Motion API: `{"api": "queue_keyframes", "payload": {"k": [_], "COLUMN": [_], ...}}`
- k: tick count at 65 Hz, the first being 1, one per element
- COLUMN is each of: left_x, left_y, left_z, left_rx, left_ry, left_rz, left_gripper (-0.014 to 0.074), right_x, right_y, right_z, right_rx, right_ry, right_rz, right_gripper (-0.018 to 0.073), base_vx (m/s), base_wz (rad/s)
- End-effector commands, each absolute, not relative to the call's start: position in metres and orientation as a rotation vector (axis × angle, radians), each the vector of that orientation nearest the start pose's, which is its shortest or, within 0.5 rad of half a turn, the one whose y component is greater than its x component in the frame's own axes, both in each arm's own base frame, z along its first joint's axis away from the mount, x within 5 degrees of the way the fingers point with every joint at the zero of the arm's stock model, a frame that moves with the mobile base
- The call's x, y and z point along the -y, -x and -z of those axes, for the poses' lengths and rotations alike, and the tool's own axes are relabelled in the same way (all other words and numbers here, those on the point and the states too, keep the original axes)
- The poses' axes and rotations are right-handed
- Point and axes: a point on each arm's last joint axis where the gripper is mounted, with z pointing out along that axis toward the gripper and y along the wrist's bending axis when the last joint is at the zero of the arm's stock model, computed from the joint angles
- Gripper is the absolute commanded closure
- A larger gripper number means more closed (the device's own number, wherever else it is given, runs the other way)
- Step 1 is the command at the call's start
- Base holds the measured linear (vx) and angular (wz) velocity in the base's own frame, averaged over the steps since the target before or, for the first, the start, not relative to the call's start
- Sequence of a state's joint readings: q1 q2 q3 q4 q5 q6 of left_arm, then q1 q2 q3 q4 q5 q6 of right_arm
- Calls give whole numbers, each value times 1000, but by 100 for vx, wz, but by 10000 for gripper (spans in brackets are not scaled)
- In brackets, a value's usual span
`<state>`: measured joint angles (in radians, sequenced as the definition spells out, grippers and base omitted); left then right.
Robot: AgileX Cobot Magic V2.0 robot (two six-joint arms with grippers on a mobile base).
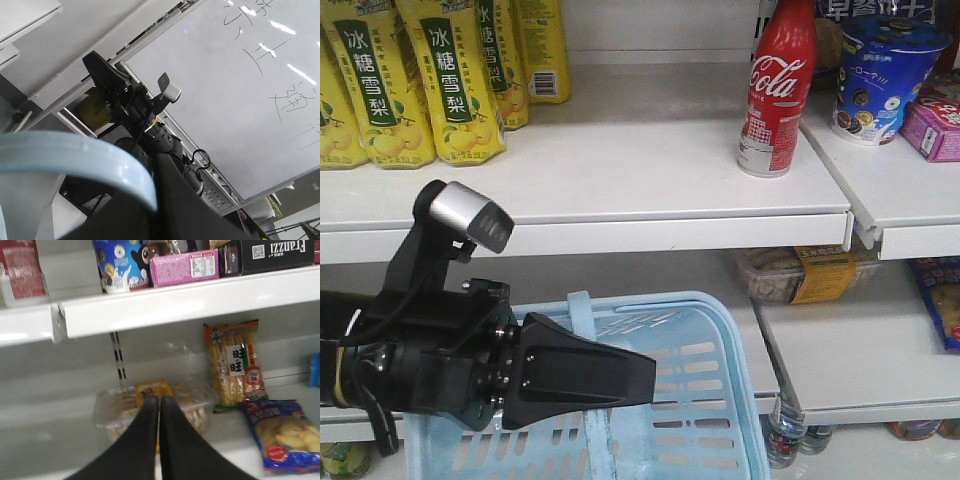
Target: Place coke in basket with both arms
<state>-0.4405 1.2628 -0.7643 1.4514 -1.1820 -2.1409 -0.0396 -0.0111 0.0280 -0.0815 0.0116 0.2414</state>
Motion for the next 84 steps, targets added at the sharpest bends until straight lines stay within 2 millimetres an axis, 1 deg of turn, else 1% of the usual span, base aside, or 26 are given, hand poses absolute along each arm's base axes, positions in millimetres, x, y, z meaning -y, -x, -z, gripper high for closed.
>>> {"api": "queue_keyframes", "payload": {"k": [1,7,13,22,25,28,31,34,39,45,49,52,56,60,71,74,78,84], "left_x": [171,171,171,171,171,171,171,171,171,171,171,171,171,171,171,171,171,171], "left_y": [-158,-158,-158,-158,-158,-158,-158,-158,-158,-158,-158,-158,-158,-158,-158,-158,-158,-158], "left_z": [-343,-343,-343,-343,-343,-343,-343,-343,-343,-343,-343,-343,-343,-343,-343,-343,-343,-343], "left_rx": [-1787,-1787,-1787,-1787,-1788,-1788,-1788,-1788,-1788,-1788,-1788,-1788,-1788,-1788,-1788,-1788,-1788,-1788], "left_ry": [-669,-669,-669,-669,-669,-669,-669,-669,-669,-669,-669,-669,-669,-669,-669,-669,-669,-669], "left_rz": [2023,2023,2023,2023,2023,2023,2023,2023,2023,2023,2023,2023,2023,2023,2023,2023,2023,2023], "left_gripper": [602,602,602,602,602,602,602,602,602,602,602,602,602,602,602,602,602,602], "right_x": [3,6,10,20,22,21,17,11,1,-1,-1,-2,-4,-8,-25,-31,-36,-44], "right_y": [-53,-51,-48,-42,-41,-41,-41,-39,-33,-28,-26,-29,-35,-42,-67,-75,-85,-105], "right_z": [-218,-226,-233,-240,-241,-244,-251,-265,-293,-327,-351,-361,-371,-375,-377,-378,-380,-388], "right_rx": [-1297,-1166,-1050,-850,-819,-827,-870,-939,-1074,-1175,-1206,-1229,-1240,-1251,-1254,-1245,-1252,-1288], "right_ry": [-292,-423,-510,-686,-722,-727,-688,-617,-429,-270,-197,-156,-91,-28,182,224,257,267], "right_rz": [-289,-454,-556,-728,-763,-787,-786,-770,-649,-499,-443,-424,-421,-417,-367,-361,-355,-361], "right_gripper": [564,564,564,564,564,564,564,564,564,564,553,535,483,407,59,-8,-76,-114], "base_vx": [0,0,0,0,0,0,0,0,0,0,0,0,0,0,0,0,0,0], "base_wz": [0,0,0,0,0,0,0,0,0,0,0,0,0,0,0,0,0,0]}}
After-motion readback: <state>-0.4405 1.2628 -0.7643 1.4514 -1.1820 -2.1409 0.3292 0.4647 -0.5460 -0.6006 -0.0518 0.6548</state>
